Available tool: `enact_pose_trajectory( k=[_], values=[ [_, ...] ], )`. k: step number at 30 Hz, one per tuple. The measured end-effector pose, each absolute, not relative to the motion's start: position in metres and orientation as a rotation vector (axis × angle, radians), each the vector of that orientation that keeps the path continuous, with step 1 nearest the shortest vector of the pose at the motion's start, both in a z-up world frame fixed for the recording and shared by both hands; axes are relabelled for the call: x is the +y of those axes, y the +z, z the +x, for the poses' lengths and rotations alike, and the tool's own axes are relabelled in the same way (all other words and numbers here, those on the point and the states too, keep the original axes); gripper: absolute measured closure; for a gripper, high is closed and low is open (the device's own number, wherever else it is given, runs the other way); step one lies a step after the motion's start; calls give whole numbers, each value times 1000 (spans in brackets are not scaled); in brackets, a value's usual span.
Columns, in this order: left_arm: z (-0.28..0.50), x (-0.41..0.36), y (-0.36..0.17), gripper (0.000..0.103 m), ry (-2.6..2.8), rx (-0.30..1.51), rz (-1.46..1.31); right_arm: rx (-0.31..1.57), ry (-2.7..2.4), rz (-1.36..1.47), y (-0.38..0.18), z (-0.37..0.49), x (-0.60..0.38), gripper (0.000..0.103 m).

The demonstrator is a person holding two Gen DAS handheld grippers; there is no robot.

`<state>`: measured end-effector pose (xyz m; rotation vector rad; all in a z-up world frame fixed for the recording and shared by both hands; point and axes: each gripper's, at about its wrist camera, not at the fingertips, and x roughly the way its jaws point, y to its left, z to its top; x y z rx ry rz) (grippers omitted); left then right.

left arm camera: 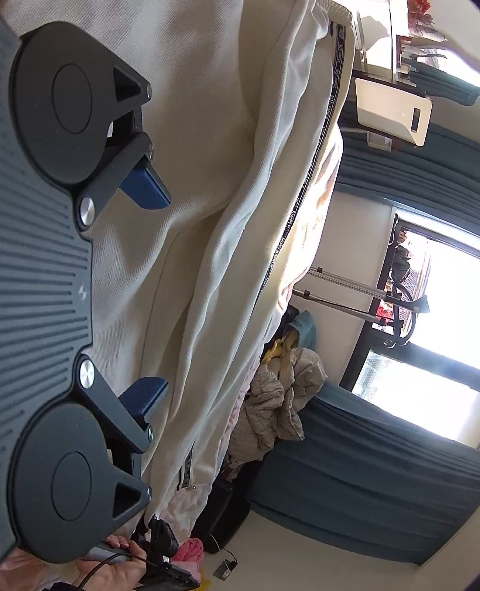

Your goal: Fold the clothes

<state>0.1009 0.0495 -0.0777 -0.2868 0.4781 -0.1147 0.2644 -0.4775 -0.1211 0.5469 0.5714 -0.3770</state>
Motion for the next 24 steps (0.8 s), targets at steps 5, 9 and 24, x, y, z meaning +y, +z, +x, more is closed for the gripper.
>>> enact_pose_trajectory(
  k=[5,9,24],
  values=[
    [92,46,-71,5,-114,463,-237,630,-323,252,-93,253,-448,79],
    [84,46,-63,5,-101,452,-220,658,-277,193,-72,228,-430,76],
    [27,50,-24,5,-10,460,-80,530,-23,236,-10,89,-315,76]
  ],
)
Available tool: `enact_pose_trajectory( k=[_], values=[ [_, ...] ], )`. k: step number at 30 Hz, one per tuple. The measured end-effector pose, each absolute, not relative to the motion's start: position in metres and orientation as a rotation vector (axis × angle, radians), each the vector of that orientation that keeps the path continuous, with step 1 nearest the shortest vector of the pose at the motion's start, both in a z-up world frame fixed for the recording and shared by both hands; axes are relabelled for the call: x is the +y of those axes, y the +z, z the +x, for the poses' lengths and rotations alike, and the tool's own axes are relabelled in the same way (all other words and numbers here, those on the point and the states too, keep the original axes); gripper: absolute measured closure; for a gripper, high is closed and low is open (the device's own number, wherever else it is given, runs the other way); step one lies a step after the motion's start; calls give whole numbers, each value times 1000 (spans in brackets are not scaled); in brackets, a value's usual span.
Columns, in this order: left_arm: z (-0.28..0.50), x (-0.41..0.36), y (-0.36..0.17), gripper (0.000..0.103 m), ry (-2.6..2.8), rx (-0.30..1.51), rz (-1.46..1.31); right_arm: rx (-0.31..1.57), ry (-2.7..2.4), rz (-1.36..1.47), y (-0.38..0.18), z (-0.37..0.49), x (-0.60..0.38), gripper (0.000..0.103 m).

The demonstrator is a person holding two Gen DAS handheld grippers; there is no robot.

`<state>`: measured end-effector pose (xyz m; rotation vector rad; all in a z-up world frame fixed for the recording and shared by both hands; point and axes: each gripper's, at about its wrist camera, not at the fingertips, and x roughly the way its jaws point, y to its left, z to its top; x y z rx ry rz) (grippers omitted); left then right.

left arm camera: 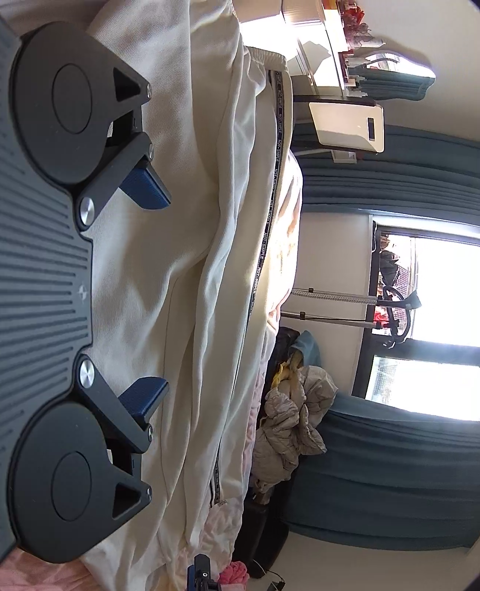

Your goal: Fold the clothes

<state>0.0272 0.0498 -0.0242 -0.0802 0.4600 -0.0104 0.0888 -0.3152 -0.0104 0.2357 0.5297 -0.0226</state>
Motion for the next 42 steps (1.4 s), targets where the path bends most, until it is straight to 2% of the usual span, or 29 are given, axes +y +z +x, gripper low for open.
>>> enact_pose_trajectory(
  k=[7,13,23,33,42],
  values=[
    [-17,58,-14,3,-3,401,-79,498,80,271,-16,34,-281,75],
    [-12,47,-18,3,8,388,-83,440,107,119,-14,25,-254,65],
    [0,43,-27,3,38,428,-96,419,123,154,-10,27,-261,53],
    [4,47,-28,3,47,433,-104,415,127,146,-8,27,-260,51],
    [28,91,-8,1,93,501,-232,457,67,281,-15,34,-285,46]
  ],
)
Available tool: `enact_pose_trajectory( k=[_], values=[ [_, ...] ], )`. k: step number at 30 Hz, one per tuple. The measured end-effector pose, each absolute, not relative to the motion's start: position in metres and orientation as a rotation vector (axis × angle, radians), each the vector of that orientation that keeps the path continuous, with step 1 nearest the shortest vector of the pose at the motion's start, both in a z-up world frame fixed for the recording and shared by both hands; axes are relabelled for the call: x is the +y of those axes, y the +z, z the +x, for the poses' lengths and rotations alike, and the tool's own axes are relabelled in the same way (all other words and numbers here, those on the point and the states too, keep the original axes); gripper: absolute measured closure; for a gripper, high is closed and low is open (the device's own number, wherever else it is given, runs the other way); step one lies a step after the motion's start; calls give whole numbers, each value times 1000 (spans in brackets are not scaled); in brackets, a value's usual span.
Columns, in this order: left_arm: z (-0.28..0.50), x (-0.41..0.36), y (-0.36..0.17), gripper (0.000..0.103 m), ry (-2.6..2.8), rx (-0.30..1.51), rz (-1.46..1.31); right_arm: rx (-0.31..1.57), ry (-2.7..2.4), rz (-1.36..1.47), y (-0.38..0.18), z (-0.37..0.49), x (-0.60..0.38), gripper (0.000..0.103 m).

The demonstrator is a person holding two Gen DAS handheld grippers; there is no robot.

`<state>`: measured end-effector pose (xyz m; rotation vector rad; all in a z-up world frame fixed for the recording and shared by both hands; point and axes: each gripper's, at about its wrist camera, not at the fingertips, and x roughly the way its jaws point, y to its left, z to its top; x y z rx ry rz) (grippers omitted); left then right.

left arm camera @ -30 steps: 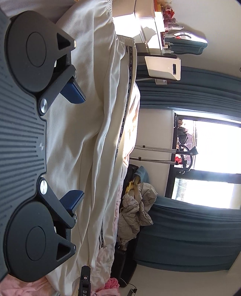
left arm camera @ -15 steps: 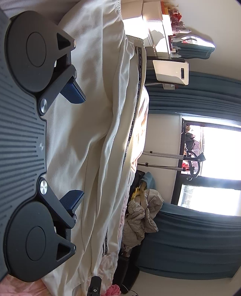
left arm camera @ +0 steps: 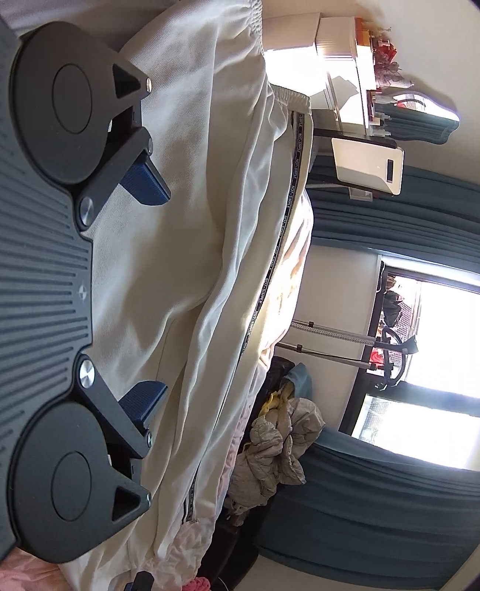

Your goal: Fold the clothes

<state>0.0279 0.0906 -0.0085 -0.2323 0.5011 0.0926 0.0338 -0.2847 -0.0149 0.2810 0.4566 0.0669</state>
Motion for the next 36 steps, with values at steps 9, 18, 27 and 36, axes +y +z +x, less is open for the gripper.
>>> enact_pose_trajectory(
  k=[9,18,27,36],
  values=[
    [33,197,16,1,216,557,-468,448,-7,537,-17,33,-331,29],
    [11,299,3,1,478,588,-778,479,-121,765,-36,39,-373,26],
    [-4,318,-10,1,477,601,-872,441,-285,952,-49,15,-412,17],
    [-10,316,-31,1,388,578,-1051,444,-501,1305,-87,-16,-468,14]
  ],
)
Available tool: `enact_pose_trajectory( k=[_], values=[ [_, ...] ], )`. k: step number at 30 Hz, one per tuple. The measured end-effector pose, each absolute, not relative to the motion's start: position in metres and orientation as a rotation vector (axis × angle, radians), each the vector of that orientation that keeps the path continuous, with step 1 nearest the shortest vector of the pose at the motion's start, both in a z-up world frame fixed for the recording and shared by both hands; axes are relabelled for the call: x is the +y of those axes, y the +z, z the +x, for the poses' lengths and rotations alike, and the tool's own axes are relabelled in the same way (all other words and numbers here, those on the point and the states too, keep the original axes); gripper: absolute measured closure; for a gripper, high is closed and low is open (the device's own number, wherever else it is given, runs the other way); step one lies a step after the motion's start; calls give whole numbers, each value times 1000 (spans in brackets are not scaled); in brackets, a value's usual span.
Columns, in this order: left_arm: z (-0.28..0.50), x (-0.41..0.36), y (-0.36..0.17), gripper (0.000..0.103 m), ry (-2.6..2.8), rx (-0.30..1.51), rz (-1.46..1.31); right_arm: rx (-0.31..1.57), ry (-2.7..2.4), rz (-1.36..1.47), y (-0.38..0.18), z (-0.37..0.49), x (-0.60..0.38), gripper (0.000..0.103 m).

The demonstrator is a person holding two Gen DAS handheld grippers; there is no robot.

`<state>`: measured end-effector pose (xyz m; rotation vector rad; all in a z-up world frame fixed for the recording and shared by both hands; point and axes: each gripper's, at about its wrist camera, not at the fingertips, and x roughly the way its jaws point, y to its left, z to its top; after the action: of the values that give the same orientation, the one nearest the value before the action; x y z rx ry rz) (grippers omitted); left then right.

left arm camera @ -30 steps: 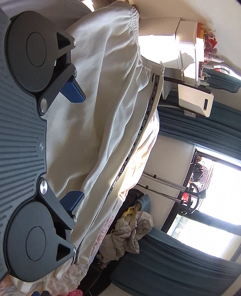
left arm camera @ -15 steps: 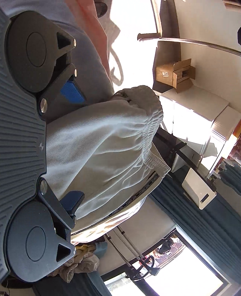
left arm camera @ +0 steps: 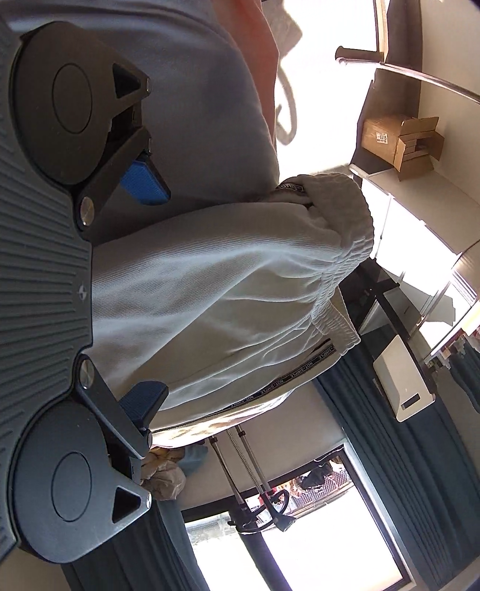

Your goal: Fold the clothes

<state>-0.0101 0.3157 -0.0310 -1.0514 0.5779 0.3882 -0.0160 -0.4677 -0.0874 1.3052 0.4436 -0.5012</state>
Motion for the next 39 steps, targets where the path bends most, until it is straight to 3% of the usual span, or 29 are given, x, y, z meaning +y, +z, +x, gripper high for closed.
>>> enact_pose_trajectory(
  k=[14,22,27,30,33,36,38,39],
  values=[
    [19,323,-65,2,348,521,-1169,465,-523,1388,-116,9,-475,10],
    [26,314,-76,2,344,428,-1164,523,-435,1234,-114,60,-466,10],
    [21,318,-81,2,247,360,-1250,438,-326,1258,-109,67,-466,12],
    [24,317,-86,2,224,373,-1267,392,-319,1272,-107,65,-467,14],
    [32,314,-88,2,249,416,-1238,458,-371,1294,-120,69,-470,15],
    [39,310,-85,5,282,443,-1197,483,-376,1300,-126,73,-471,23],
    [40,309,-84,11,293,442,-1191,458,-348,1296,-121,73,-471,40],
    [38,310,-84,18,295,430,-1200,414,-312,1308,-117,73,-470,42]
  ],
)
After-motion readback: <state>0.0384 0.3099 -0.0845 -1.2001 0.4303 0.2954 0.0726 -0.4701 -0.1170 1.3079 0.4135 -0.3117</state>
